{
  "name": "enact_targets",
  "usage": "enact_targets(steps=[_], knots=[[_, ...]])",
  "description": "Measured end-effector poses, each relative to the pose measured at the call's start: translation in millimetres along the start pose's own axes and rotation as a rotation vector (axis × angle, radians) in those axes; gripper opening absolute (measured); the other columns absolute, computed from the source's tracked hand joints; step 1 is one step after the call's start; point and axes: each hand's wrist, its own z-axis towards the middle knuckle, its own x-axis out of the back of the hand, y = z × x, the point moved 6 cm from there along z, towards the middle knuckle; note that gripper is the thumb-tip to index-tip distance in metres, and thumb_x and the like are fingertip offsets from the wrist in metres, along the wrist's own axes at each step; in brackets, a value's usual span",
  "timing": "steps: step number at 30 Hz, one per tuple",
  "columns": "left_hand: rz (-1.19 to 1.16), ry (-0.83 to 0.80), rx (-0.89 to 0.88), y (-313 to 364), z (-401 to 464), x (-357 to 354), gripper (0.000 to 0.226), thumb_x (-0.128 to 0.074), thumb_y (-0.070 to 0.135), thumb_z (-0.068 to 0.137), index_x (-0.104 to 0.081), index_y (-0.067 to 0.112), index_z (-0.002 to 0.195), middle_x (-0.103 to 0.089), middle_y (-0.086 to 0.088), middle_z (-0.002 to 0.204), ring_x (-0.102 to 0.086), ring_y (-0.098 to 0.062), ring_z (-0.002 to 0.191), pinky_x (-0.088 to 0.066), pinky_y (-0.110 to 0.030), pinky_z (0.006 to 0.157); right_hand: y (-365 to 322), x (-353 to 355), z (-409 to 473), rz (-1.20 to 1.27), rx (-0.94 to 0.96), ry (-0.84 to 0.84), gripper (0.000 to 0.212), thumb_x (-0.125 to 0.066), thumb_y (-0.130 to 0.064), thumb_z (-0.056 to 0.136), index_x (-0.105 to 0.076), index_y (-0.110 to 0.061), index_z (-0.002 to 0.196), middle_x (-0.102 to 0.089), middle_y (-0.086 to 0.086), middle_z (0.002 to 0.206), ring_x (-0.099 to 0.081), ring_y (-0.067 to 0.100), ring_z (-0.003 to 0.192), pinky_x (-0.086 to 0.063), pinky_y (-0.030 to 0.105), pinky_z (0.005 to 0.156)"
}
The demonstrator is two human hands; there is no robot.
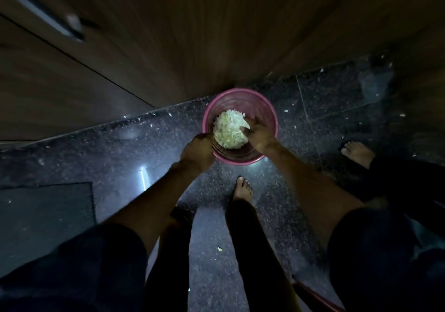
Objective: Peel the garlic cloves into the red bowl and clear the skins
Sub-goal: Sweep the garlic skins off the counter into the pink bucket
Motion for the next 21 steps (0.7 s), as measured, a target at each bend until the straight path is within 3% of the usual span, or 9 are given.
enact_targets(steps=[2,4,7,9,12,17,21], knots=[[-0.069,0.021,-0.010,10,-37,30,0.053,-0.050,-0.001,0.089,-0.044,0.005,0.141,-0.051,-0.021,0.139,-0.050,-0.035,0.125,-0.037,-0.033,0.101,-23,13,-40,0.208,-0.026,0.068,0.045,-0.046,-0.031,0.102,-0.045,-0.014,0.143,-0.035,0.012,0.154,-0.032,0.030,0.141,-0.026,0.035,0.115],[-0.139,0.055,-0.022,17,-74,60,0.050,-0.050,-0.003,0.090,-0.046,0.005,0.139,-0.056,-0.021,0.133,-0.056,-0.034,0.115,-0.038,-0.027,0.090,-48,25,-83,0.512,-0.106,0.106,0.039,-0.050,-0.029,0.100,-0.055,-0.012,0.136,-0.051,0.008,0.143,-0.045,0.029,0.132,-0.033,0.036,0.112],[-0.265,0.124,-0.020,17,-135,110,0.044,-0.051,-0.002,0.091,-0.051,0.005,0.134,-0.062,-0.016,0.124,-0.063,-0.028,0.097,-0.039,-0.022,0.073,-109,48,-163,0.958,-0.145,0.017,0.038,-0.044,-0.027,0.102,-0.056,-0.007,0.133,-0.059,0.007,0.129,-0.054,0.021,0.117,-0.044,0.034,0.102],[-0.373,0.162,-0.004,11,-172,139,0.044,-0.052,-0.001,0.093,-0.050,0.007,0.136,-0.060,-0.012,0.130,-0.062,-0.024,0.107,-0.043,-0.023,0.082,-158,66,-213,1.168,-0.059,-0.086,0.043,-0.034,-0.031,0.105,-0.055,-0.003,0.129,-0.059,0.007,0.124,-0.055,0.018,0.111,-0.045,0.032,0.099],[-0.555,0.253,-0.001,-2,-244,202,0.039,-0.054,-0.001,0.093,-0.054,0.004,0.132,-0.061,-0.012,0.128,-0.058,-0.023,0.117,-0.044,-0.025,0.091,-241,93,-287,1.408,0.052,-0.201,0.054,-0.027,-0.038,0.104,-0.052,0.002,0.129,-0.058,0.017,0.130,-0.054,0.025,0.124,-0.050,0.034,0.098],[-0.757,0.372,-0.052,-23,-323,280,0.029,-0.056,-0.004,0.093,-0.059,-0.003,0.121,-0.063,-0.010,0.106,-0.058,-0.017,0.101,-0.046,-0.018,0.084,-357,114,-354,1.483,0.190,-0.361,0.057,-0.024,-0.039,0.104,-0.052,0.006,0.126,-0.060,0.022,0.126,-0.056,0.031,0.121,-0.049,0.041,0.100],[-0.956,0.414,-0.033,-43,-349,313,0.020,-0.055,0.004,0.096,-0.060,0.012,0.113,-0.064,-0.009,0.108,-0.060,-0.017,0.098,-0.051,-0.024,0.076,-426,121,-373,1.484,0.281,-0.460,0.057,-0.031,-0.039,0.103,-0.051,0.008,0.126,-0.056,0.027,0.131,-0.054,0.033,0.125,-0.047,0.042,0.102]])
